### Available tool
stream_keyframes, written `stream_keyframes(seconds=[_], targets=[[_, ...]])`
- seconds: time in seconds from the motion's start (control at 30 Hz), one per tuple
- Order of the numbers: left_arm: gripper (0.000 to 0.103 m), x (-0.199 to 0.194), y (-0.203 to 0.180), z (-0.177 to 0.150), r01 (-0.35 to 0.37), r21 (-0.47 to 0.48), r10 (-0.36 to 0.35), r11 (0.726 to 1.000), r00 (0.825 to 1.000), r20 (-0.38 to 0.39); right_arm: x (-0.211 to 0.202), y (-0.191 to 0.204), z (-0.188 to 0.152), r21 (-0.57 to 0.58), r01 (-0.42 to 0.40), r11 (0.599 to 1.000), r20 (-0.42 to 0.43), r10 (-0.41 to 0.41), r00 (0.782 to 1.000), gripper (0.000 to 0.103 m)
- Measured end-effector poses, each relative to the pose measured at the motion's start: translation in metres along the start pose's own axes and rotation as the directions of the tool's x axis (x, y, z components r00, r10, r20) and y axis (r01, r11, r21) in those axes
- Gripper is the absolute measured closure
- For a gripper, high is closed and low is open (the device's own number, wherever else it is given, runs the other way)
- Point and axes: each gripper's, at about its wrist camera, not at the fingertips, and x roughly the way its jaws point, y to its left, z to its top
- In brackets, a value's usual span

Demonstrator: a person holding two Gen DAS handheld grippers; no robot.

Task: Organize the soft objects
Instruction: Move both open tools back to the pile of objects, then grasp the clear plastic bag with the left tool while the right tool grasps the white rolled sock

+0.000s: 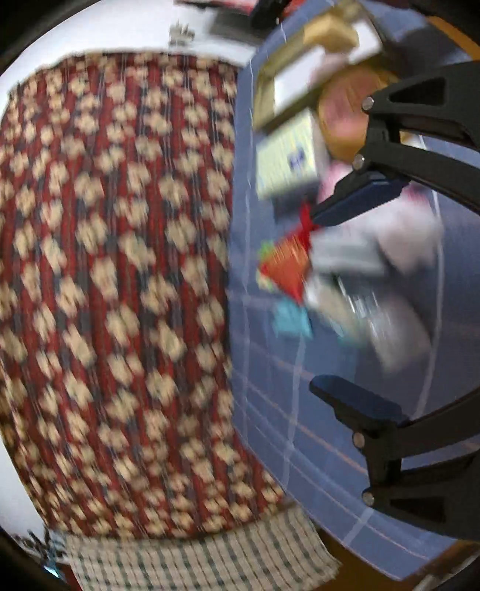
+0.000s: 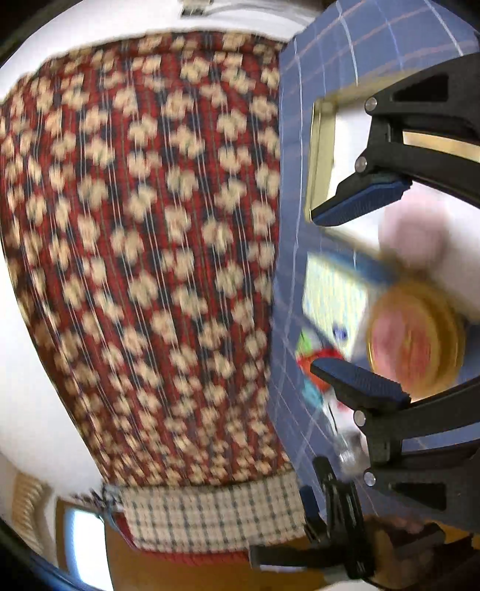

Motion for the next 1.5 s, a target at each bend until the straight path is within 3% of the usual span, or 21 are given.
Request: stream_keyframes(seconds=[0.23,0.43,0.6,1.0,1.17,1.27,1.5], targets=[[0.019,0.021,0.040,-0.028,-0.062,-0.049,0.057,0.997,0.993,-0.102,0.038,0.071,-0.011,-0.107,-0.135,0.985,-0.084,0.127,0.988,0.028],[0.019,0.028,0.052,-0.037,-0.068,-0.054,0.060,0.996,0.988,-0.140,0.070,0.117,-0.025,-0.194,-0.239,0.951,-0.197,0.201,0.960,0.028],[0.019,0.036,0.058,-0.041,-0.022,-0.076,0.008,0.997,0.983,-0.186,0.091,0.133,-0.036,-0.235,-0.241,0.942,-0.265,0.176,0.948,0.028],[0.018,0.048,0.054,-0.036,0.034,-0.044,-0.043,0.998,0.976,-0.213,0.113,0.144,-0.046,-0.291,-0.211,0.933,-0.352,0.100,0.931,0.028],[0.021,0.063,0.052,-0.037,0.113,-0.050,-0.123,0.992,0.951,-0.284,0.122,0.146,-0.049,-0.302,-0.209,0.930,-0.400,0.075,0.913,0.028],[0.031,0.066,0.047,-0.040,0.133,-0.040,-0.139,0.990,0.941,-0.309,0.123,0.148,-0.050,-0.311,-0.212,0.926,-0.409,0.071,0.910,0.028],[0.082,0.063,0.046,-0.043,0.163,-0.042,-0.168,0.986,0.939,-0.301,0.124,0.152,-0.052,-0.324,-0.228,0.918,-0.423,0.075,0.903,0.031]])
